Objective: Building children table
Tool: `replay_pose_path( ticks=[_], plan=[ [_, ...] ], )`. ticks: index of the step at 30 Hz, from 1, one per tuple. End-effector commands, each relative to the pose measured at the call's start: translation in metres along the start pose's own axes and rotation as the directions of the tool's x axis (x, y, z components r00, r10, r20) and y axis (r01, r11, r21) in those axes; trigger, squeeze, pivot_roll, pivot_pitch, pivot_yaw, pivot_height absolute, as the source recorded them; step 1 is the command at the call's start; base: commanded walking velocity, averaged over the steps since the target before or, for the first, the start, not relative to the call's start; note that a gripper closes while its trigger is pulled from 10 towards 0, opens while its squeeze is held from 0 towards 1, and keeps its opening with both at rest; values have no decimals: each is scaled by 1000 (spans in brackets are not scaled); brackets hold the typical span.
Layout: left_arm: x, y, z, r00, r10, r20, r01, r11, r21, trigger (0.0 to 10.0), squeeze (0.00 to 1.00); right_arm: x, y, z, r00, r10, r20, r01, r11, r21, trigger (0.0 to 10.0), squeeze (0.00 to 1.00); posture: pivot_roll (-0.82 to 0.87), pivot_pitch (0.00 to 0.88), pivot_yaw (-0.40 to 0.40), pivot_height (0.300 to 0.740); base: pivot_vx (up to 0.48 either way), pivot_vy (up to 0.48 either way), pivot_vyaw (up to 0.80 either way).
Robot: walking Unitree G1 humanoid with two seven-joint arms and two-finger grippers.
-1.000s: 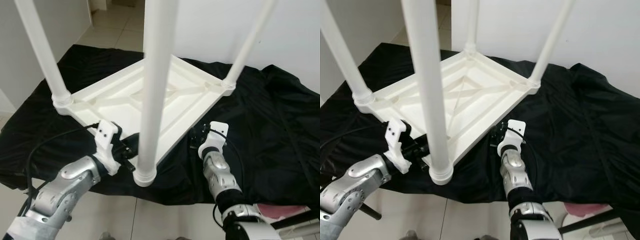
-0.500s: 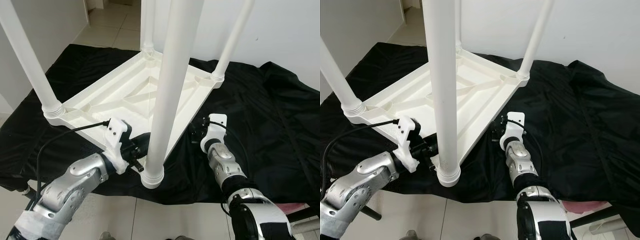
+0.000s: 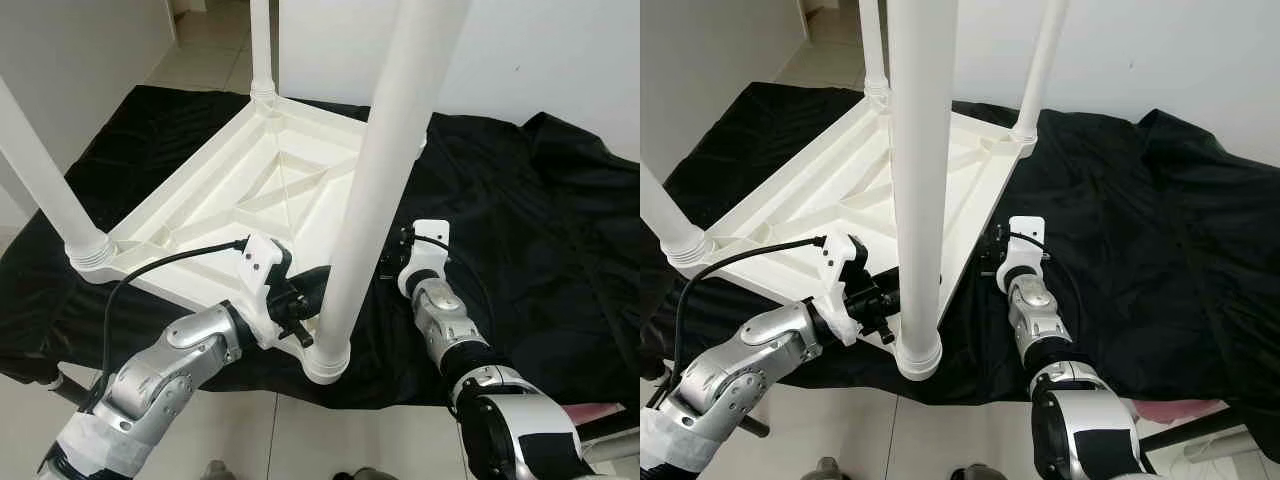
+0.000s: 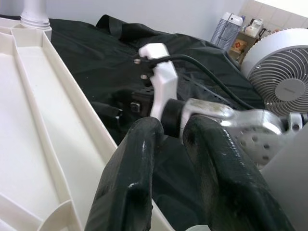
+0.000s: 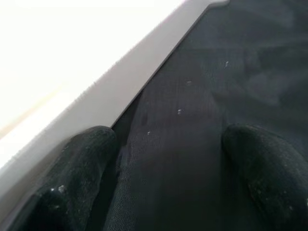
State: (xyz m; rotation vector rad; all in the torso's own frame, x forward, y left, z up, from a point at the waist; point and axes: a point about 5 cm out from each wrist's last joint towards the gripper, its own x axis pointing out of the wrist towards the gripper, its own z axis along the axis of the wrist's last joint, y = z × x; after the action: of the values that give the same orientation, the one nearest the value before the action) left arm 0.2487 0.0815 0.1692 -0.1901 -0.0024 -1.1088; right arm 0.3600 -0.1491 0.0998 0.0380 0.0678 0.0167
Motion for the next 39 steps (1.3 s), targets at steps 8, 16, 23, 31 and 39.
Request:
replay_pose_path(
  ticks=[8,16,23,31,39],
  plan=[
    [-6,11,1,990,-131,-48,136,985,105,10000,0,-50,-52,-6,958,-200,205,191,980,63,10000,0,-59,98,7,740,0,0,0],
    [-26,26,10,987,-138,-87,150,976,156,10000,0,-81,-71,6,931,-176,321,170,984,48,10000,0,-66,72,-3,740,0,0,0],
    [-30,30,9,983,-145,-108,161,975,150,10000,0,-86,-64,18,928,-92,360,84,996,38,10000,0,-59,58,-18,740,0,0,0],
    [-43,29,2,975,-127,-183,166,962,219,10000,0,-104,-52,28,932,192,306,-184,981,-55,10000,0,-37,39,-41,740,0,0,0],
    [-69,18,-5,932,-204,-300,263,949,171,10000,0,-130,-49,37,826,525,205,-518,850,-89,10000,0,-19,32,-51,740,0,0,0]
  ],
)
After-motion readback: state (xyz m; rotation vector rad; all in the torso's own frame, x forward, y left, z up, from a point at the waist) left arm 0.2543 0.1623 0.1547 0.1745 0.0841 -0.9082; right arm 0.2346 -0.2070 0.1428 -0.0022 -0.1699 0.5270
